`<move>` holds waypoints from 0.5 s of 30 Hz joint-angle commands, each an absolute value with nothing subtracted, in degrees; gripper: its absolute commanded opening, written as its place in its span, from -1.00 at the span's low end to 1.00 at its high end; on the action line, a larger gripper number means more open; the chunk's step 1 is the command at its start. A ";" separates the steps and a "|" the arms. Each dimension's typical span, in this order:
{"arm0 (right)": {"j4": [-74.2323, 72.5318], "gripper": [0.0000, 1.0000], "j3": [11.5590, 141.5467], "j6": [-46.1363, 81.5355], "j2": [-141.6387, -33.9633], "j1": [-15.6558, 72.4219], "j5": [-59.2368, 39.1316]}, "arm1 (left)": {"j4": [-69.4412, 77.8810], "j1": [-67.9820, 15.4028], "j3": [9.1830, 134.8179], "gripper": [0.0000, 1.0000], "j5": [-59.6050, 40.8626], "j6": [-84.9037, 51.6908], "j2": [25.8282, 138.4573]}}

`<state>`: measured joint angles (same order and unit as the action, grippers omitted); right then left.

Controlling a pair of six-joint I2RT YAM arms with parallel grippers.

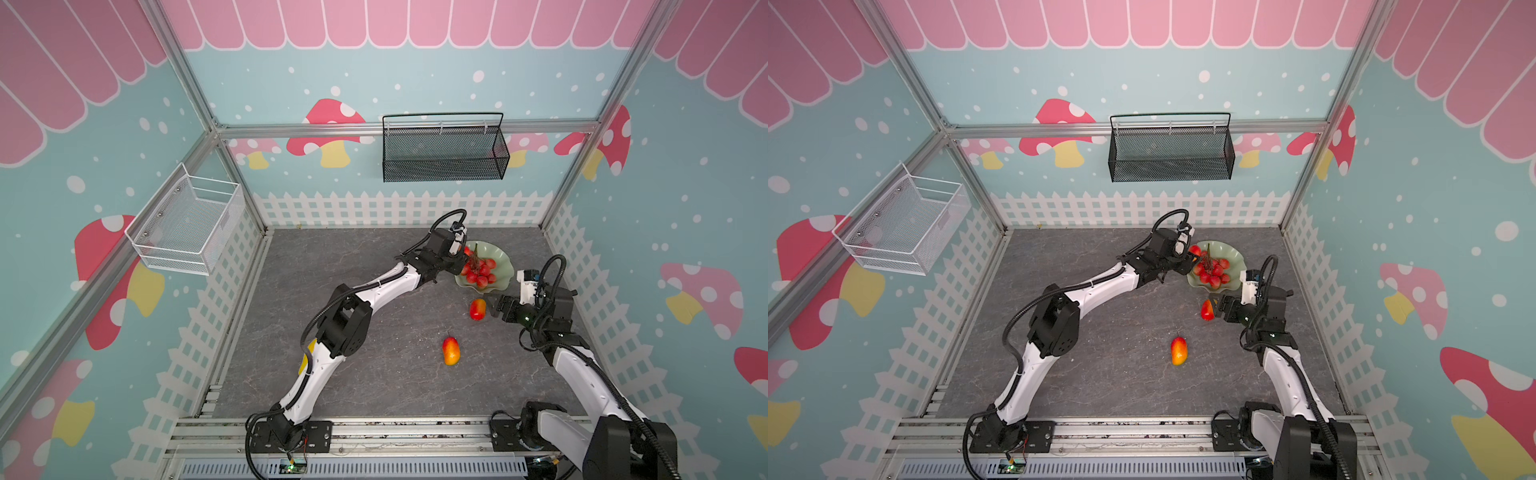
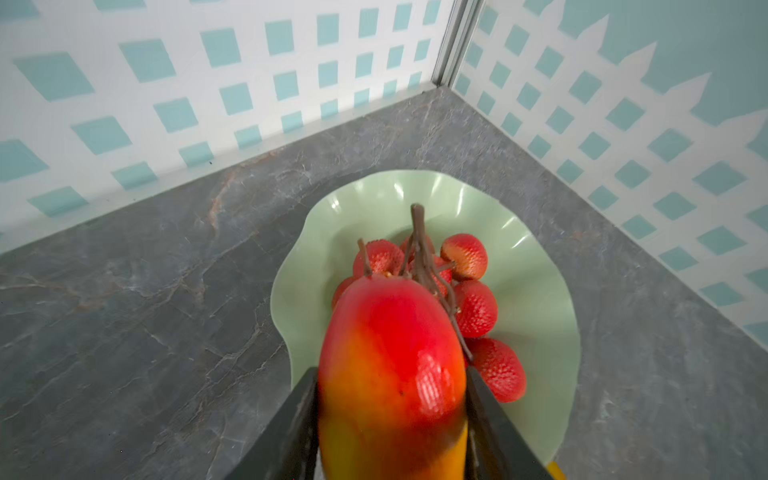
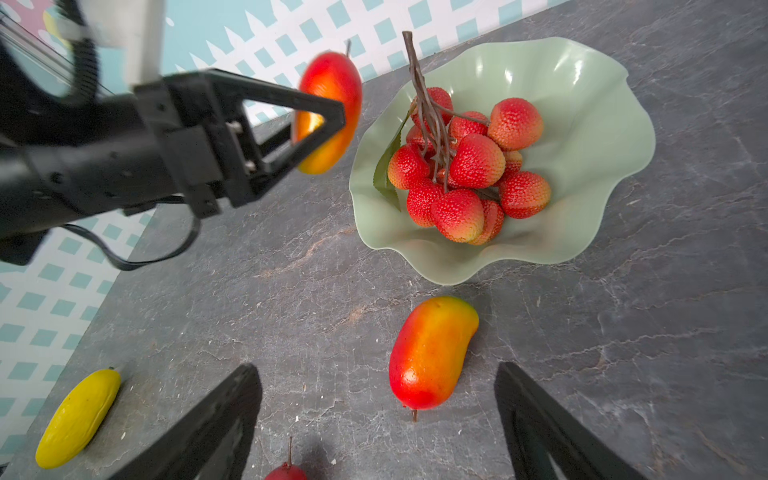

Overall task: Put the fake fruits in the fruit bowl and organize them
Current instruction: 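Carry the mango with the left gripper into the bowl and release it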

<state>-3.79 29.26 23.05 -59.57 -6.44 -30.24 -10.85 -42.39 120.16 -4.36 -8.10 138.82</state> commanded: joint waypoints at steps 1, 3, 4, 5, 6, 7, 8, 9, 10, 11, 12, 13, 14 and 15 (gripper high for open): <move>-4.64 0.83 28.85 21.54 -58.25 -6.85 -31.08 | -7.59 -41.85 122.98 -0.03 -5.04 -6.43 141.27; -4.47 0.83 28.67 21.36 -57.69 -6.86 -30.56 | -7.63 -41.75 124.42 -0.01 -4.77 -6.41 142.59; -4.27 0.83 28.66 21.36 -57.66 -6.85 -30.20 | -7.64 -41.75 124.85 0.00 -4.66 -6.22 143.14; -4.00 0.83 28.62 21.44 -57.73 -6.81 -29.68 | -7.58 -41.75 125.18 0.02 -4.65 -6.00 143.56; -3.70 0.83 28.62 21.60 -57.96 -6.85 -29.03 | -7.48 -41.78 125.45 0.04 -4.45 -5.81 143.99; -3.69 0.83 28.41 21.90 -58.37 -6.86 -28.47 | -7.27 -41.75 125.74 0.07 -4.35 -5.57 144.43; -3.75 0.83 28.13 22.28 -58.85 -6.84 -28.07 | -7.21 -41.75 126.17 0.10 -4.13 -5.37 144.86; -3.86 0.82 27.80 22.76 -59.43 -6.81 -27.52 | -7.37 -41.75 126.52 0.13 -3.83 -5.28 145.19; -4.14 0.82 27.40 23.26 -60.16 -6.86 -26.87 | -7.36 -41.73 126.77 0.17 -3.62 -5.25 145.49; -4.69 0.81 26.90 23.73 -60.97 -6.85 -26.27 | -7.34 -41.78 126.87 0.20 -3.44 -5.25 145.65; -5.25 0.81 26.66 24.06 -61.58 -6.85 -25.88 | -7.30 -41.69 126.94 0.24 -3.29 -5.24 145.73; -5.89 0.80 26.47 24.37 -62.43 -6.85 -25.53 | -7.22 -41.68 126.98 0.29 -3.40 -5.23 145.83; -6.63 0.79 26.37 24.65 -63.27 -6.86 -25.38 | -7.21 -41.66 126.98 0.33 -3.42 -5.15 145.76; -7.24 0.79 26.37 24.76 -64.10 -6.79 -25.24 | -7.20 -41.66 126.95 0.36 -3.40 -5.10 145.72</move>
<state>-4.95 27.49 23.64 -62.41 -6.44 -26.85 -8.10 -42.06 125.54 -4.03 -6.72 144.24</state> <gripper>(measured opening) 0.896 0.675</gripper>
